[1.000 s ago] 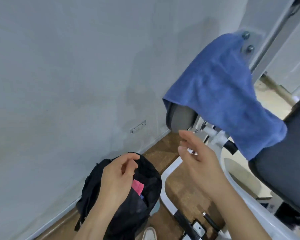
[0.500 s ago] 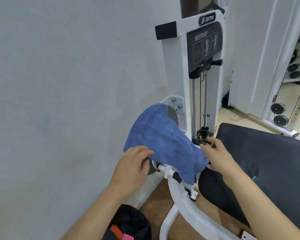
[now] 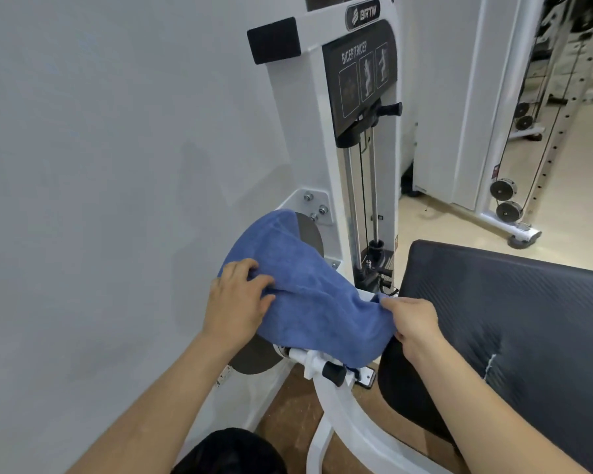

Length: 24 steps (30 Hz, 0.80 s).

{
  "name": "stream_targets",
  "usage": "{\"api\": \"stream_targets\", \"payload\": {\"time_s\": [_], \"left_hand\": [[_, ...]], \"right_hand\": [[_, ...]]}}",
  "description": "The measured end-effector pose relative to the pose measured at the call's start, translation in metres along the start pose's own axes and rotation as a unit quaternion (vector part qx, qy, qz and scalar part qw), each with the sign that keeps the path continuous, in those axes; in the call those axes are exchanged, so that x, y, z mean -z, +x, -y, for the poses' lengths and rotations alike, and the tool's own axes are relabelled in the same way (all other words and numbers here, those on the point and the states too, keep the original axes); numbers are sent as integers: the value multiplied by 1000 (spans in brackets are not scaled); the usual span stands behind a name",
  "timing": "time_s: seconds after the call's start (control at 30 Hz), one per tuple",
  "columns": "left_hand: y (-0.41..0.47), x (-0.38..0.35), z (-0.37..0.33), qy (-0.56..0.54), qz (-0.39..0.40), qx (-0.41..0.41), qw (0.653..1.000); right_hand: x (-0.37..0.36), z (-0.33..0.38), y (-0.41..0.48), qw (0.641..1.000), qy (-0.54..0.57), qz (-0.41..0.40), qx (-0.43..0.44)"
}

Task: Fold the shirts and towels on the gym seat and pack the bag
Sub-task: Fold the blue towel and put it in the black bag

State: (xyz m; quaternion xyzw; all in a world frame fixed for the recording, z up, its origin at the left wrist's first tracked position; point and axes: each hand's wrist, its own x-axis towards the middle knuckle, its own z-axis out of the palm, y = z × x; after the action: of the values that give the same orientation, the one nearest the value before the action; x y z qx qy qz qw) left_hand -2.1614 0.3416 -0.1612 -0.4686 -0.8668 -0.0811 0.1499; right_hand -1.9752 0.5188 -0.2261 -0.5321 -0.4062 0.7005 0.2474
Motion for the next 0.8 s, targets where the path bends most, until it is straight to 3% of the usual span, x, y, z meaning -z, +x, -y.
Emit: {"api": "stream_targets", "payload": {"time_s": [0.1, 0.2, 0.3, 0.37, 0.43, 0.5, 0.57, 0.67, 0.73, 0.8], "left_hand": [[3, -2, 3, -12, -44, 12, 999], [5, 3, 5, -73, -38, 42, 996], [9, 23, -9, -198, -28, 28, 979], [27, 48, -32, -326, 25, 23, 945], [51, 72, -53, -436, 126, -13, 891], [70, 88, -68, -377, 195, -65, 903], [78, 101, -81, -305, 247, -61, 918], [82, 98, -92, -210, 264, -103, 936], [79, 98, -93, -199, 268, -132, 933], [74, 101, -88, -222, 238, -121, 938]], "right_hand": [[1, 26, -1, 994, 82, 66, -12], [0, 56, -13, 977, 162, 139, -22], [-5, 90, -29, 937, 165, 307, 22], [-13, 110, -43, 901, 92, 415, 83], [-20, 131, -60, 861, 26, 493, 123], [-23, 150, -75, 824, -8, 548, 144], [-19, 164, -85, 812, -48, 556, 174], [-10, 166, -95, 804, -131, 536, 224], [-1, 162, -103, 808, -145, 527, 219], [10, 158, -109, 808, -235, 475, 258]]}}
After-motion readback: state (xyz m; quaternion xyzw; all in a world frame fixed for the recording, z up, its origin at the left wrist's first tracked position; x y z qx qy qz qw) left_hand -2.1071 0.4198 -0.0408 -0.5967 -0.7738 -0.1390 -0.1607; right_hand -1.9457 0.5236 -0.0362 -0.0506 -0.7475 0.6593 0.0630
